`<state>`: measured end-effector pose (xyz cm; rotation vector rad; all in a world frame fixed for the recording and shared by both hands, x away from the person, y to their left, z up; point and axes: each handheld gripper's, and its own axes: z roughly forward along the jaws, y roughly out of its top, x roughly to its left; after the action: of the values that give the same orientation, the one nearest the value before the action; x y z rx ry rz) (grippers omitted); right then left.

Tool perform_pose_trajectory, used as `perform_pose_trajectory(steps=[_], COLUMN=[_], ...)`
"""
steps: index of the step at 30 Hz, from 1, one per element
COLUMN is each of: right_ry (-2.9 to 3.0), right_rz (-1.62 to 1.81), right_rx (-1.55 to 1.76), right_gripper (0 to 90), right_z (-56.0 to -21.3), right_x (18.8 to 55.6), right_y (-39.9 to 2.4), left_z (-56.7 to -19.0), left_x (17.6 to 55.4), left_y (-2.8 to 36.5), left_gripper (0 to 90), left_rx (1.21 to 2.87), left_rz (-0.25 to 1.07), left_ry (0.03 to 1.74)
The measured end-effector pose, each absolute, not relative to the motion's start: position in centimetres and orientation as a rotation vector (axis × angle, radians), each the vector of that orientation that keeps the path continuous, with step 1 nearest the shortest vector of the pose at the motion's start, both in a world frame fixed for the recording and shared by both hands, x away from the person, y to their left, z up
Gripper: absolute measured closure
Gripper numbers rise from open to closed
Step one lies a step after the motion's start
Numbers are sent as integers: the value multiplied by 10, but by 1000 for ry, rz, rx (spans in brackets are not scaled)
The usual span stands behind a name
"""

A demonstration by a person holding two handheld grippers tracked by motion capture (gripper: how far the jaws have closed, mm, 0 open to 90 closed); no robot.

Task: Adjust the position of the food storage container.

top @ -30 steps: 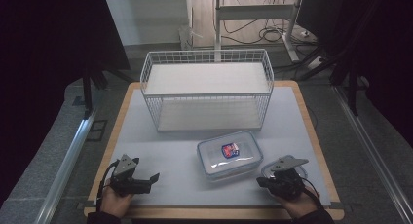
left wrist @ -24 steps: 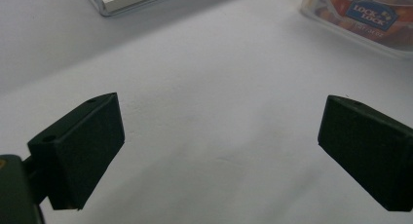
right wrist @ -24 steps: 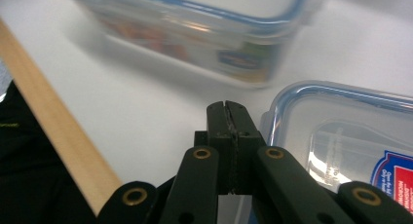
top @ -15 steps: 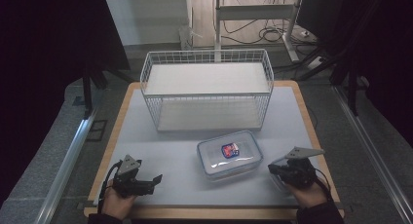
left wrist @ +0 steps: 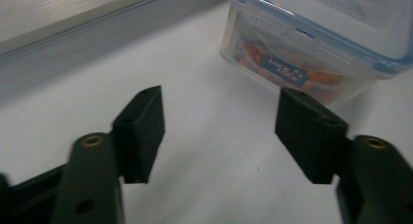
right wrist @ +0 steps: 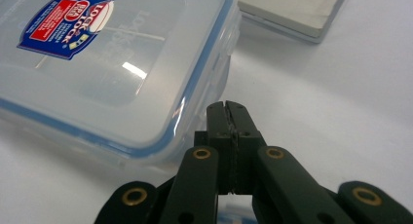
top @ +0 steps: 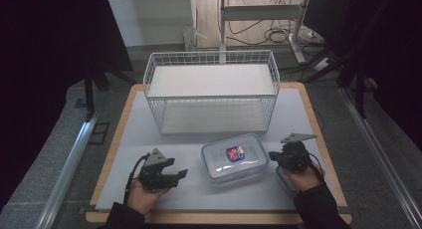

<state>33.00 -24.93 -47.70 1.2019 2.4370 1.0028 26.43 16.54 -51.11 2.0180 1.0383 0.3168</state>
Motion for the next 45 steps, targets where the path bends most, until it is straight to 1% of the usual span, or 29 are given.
perform_pose_trajectory(steps=[3,6,7,8,10,15,18,19,20,23,24,27,29,31,32,33,34,35,38,39,40,41,42,43,44,45], right_ry=[2433,2436,2436,2451,2464,2489,2511,2511,2518,2526,2536,2545,2542,2546,2557,2557,2553,2552,2532,2523,2526,2526,2534,2534,2537,2537], right_rz=[980,981,981,979,982,996,1014,1014,1024,1037,1047,1055,1048,1044,1065,1065,1055,1044,1081,1088,1090,1090,1097,1097,1109,1109], right_rx=[1205,1190,1190,1186,1165,1136,1116,1116,1099,1082,1065,1052,1035,1030,1037,1037,1030,1017,1000,993,988,988,988,988,997,997], right_gripper=[898,899,899,899,899,899,899,899,899,899,899,899,899,899,897,897,897,892,809,750,717,717,628,628,522,522], right_z=[-477,-476,-476,-475,-476,-477,-478,-478,-479,-479,-479,-479,-479,-479,-480,-480,-481,-481,-479,-479,-479,-479,-479,-479,-480,-480], right_x=[330,326,326,323,321,314,308,308,304,301,296,292,289,288,289,289,289,289,289,290,291,291,291,291,293,293], right_y=[-247,-246,-246,-243,-239,-229,-221,-221,-217,-213,-207,-202,-198,-198,-201,-201,-202,-204,-210,-213,-213,-213,-214,-214,-216,-216], left_z=[-512,-515,-517,-518,-518,-518,-519,-519,-519,-519,-519,-519,-520,-520,-519,-519,-517,-516,-513,-513,-512,-512,-511,-511,-512,-512], left_x=[272,274,274,274,275,275,275,275,274,273,273,273,273,273,271,271,270,268,262,261,259,258,257,257,256,256], left_y=[156,153,151,151,150,155,160,161,165,168,170,171,170,171,174,174,178,182,193,195,197,199,201,202,203,204], left_gripper=[467,530,530,565,598,667,730,730,763,779,807,843,848,826,798,776,776,745,603,508,462,462,381,381,304,304], left_rx=[2020,2024,2032,2030,2028,2023,2027,2026,2024,2021,2013,2027,2037,2035,2034,2034,2033,2024,2004,1999,1996,1990,1982,1978,1972,1971], left_rz=[284,256,253,244,241,247,246,242,238,232,213,226,232,233,266,266,286,294,306,312,314,316,313,310,311,315], left_ry=[1046,1052,1055,1062,1071,1086,1099,1104,1103,1100,1103,1106,1105,1103,1099,1099,1103,1109,1117,1121,1123,1121,1118,1111,1108,1105])
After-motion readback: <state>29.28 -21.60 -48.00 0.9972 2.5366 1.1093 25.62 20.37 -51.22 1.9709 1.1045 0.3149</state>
